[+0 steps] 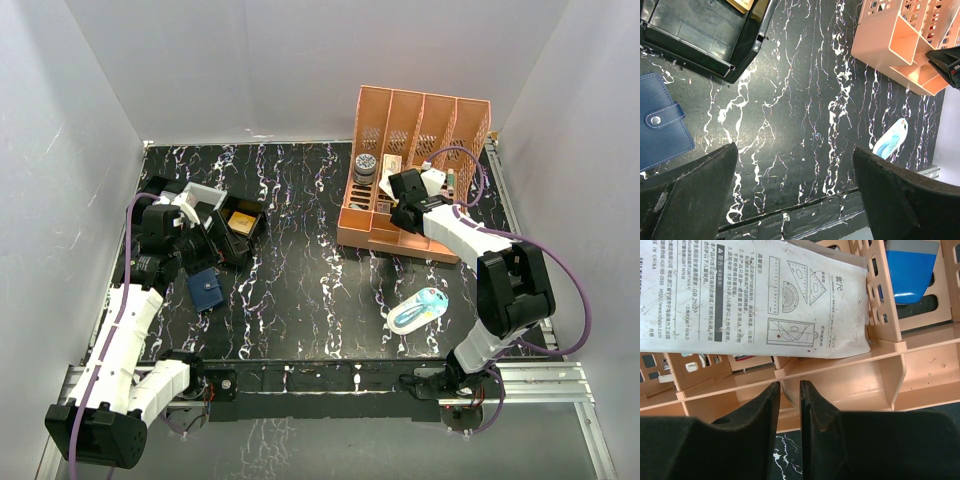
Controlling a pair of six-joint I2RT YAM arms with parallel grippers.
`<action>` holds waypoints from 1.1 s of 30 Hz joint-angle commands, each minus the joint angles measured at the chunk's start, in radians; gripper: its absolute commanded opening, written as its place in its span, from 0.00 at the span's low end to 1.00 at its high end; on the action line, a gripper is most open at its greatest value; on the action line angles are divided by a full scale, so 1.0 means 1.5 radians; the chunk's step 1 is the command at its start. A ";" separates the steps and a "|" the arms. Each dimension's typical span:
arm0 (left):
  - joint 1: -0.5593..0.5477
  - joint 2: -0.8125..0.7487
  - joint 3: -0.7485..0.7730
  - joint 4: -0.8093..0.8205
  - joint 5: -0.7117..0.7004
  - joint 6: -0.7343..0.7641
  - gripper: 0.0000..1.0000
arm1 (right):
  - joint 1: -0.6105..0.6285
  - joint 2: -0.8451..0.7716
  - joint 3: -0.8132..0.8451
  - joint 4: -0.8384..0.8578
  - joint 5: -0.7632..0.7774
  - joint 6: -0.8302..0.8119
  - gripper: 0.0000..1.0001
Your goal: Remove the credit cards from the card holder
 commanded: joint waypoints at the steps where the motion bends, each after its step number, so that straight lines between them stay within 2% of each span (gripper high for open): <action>1: 0.004 -0.003 0.008 -0.003 0.018 0.005 0.99 | -0.005 -0.018 0.032 0.026 0.006 -0.005 0.22; 10: 0.004 -0.003 0.008 -0.003 0.018 0.005 0.99 | -0.005 -0.024 0.028 0.033 -0.014 -0.016 0.27; 25: 0.004 0.001 0.008 0.002 0.019 0.007 0.99 | -0.005 -0.033 0.027 0.031 -0.013 -0.026 0.29; 33: 0.004 0.012 0.027 -0.005 -0.008 0.015 0.99 | -0.005 -0.045 0.031 0.020 -0.028 -0.046 0.42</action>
